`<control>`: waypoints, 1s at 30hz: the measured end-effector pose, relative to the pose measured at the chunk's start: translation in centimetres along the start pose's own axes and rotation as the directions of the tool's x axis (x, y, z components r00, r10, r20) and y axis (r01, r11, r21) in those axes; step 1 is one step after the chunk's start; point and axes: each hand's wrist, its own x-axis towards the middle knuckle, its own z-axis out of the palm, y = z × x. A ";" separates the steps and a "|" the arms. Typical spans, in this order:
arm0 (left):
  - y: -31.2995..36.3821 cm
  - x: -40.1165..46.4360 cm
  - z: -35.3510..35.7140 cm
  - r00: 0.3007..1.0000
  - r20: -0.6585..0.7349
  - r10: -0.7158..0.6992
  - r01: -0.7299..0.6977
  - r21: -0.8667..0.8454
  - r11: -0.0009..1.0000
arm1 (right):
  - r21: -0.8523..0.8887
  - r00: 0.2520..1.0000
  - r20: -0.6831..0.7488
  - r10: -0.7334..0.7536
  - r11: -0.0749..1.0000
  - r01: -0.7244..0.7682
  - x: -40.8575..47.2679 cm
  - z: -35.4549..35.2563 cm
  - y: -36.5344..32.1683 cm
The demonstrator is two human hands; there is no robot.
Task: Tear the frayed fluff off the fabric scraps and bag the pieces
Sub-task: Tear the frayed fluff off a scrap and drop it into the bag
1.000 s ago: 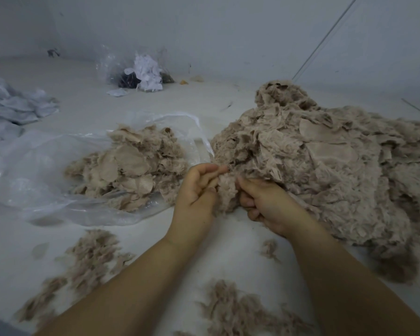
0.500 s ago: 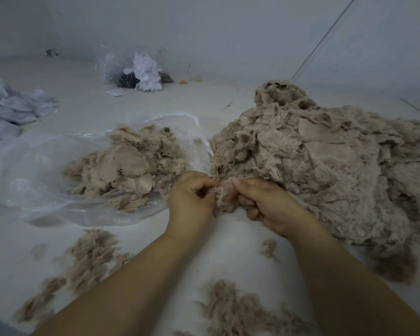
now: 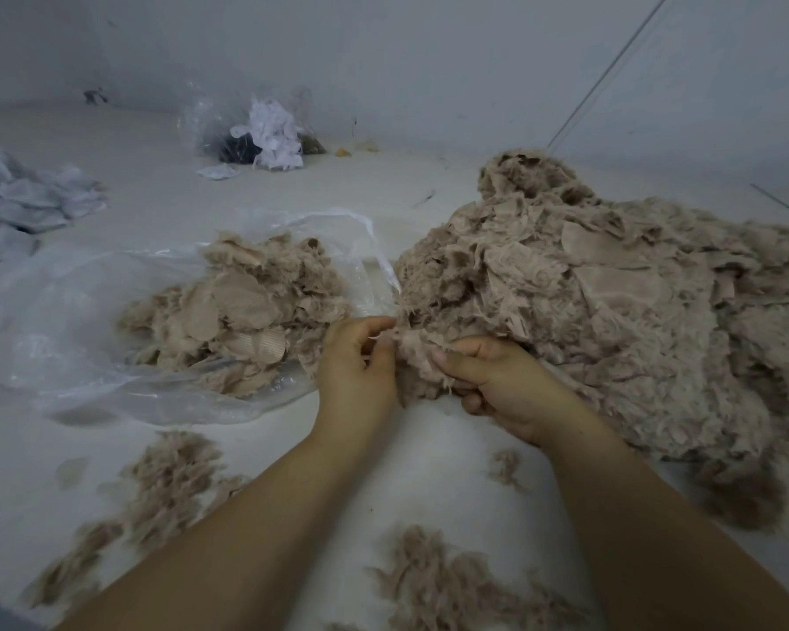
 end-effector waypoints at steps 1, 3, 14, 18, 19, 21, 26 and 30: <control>0.1 0.0 0.0 1.000 -0.010 -0.003 0.003 -0.001 1.000 | -0.009 1.000 0.005 -0.005 1.000 0.005 0.0 0.0 0.0; 0.3 -0.4 0.1 0.999 0.039 -0.021 0.021 -0.012 1.000 | -0.050 1.000 0.019 -0.016 0.999 0.016 -0.2 0.1 0.0; 0.2 -0.3 -0.2 0.961 0.227 -0.155 0.216 -0.272 0.938 | -0.005 1.000 -0.004 -0.002 1.000 0.002 -0.3 0.4 -0.3; 0.2 -0.4 0.1 0.954 0.249 -0.167 0.236 -0.281 0.930 | -0.018 1.000 0.003 -0.007 1.000 0.007 -0.2 0.3 -0.1; 0.2 -0.4 0.1 0.952 0.250 -0.179 0.248 -0.279 0.928 | -0.012 1.000 0.008 -0.006 1.000 0.006 -0.2 0.3 -0.1; 0.2 -0.2 0.1 0.944 0.272 -0.186 0.262 -0.276 0.925 | 0.003 1.000 0.028 -0.005 1.000 0.005 -0.2 0.3 -0.1; -0.1 0.2 0.0 0.951 0.174 -0.257 0.301 -0.314 0.900 | 0.020 1.000 -0.018 0.015 1.000 -0.015 -0.4 0.4 -0.2; 0.5 0.3 -0.7 0.921 0.204 -0.333 0.386 -0.343 0.857 | 0.134 0.996 -0.085 0.029 0.991 -0.018 -0.6 0.6 -0.4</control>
